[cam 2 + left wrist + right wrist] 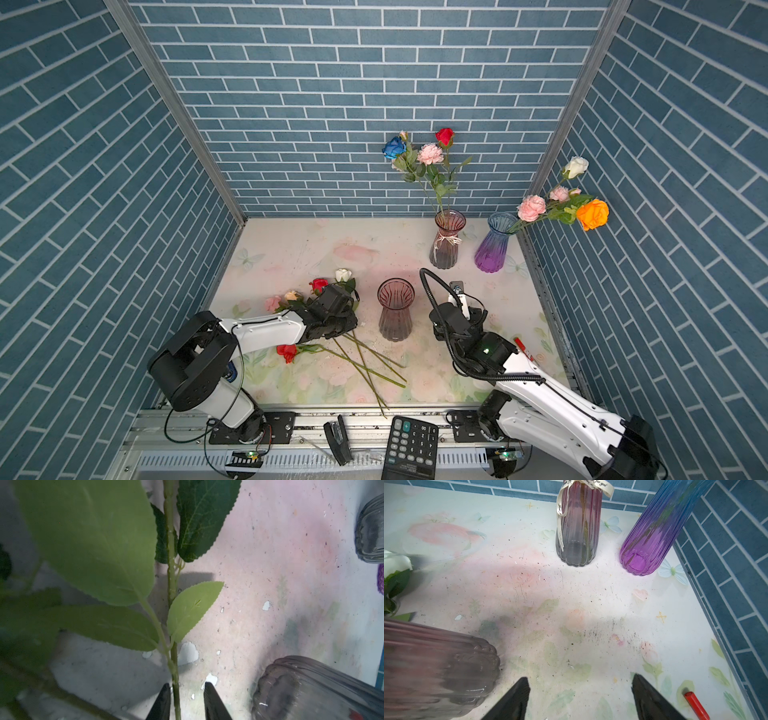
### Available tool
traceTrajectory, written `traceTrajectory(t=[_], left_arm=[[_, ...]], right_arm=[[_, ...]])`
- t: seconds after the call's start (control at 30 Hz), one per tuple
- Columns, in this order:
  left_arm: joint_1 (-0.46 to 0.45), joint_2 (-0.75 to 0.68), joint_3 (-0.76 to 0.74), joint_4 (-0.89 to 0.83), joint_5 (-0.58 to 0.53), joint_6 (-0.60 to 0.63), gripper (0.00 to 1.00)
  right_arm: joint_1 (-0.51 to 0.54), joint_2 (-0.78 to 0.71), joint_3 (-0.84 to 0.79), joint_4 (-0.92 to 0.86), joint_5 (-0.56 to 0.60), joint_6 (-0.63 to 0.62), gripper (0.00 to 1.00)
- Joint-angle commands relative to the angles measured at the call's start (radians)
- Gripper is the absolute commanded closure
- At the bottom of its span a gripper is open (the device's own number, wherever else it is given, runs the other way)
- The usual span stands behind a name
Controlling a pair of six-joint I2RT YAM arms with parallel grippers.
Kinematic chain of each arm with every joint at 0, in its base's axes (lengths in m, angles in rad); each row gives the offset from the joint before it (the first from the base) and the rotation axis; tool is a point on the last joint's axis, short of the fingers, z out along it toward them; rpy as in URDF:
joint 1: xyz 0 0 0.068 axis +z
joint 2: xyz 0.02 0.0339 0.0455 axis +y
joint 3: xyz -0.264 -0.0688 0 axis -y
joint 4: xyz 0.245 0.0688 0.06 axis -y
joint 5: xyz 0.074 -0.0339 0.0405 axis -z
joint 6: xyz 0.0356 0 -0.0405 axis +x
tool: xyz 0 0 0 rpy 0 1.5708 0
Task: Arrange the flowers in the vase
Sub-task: 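Lift the white rose with the left gripper while the right grasps its stem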
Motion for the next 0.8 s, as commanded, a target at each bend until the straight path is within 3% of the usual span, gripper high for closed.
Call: traceTrajectory(t=[0.0, 0.33, 0.77], left_arm=[[-0.005, 0.019, 0.026, -0.037, -0.004, 0.004, 0.74], [-0.003, 0.01, 0.015, -0.031, -0.004, 0.004, 0.85], [0.01, 0.003, -0.011, -0.009, 0.014, -0.012, 0.9]], right_arm=[[-0.004, -0.033, -0.01, -0.014, 0.027, 0.034, 0.22], [-0.005, 0.005, 0.008, -0.02, 0.022, 0.031, 0.25], [-0.005, -0.026, -0.006, -0.024, 0.024, 0.038, 0.27]])
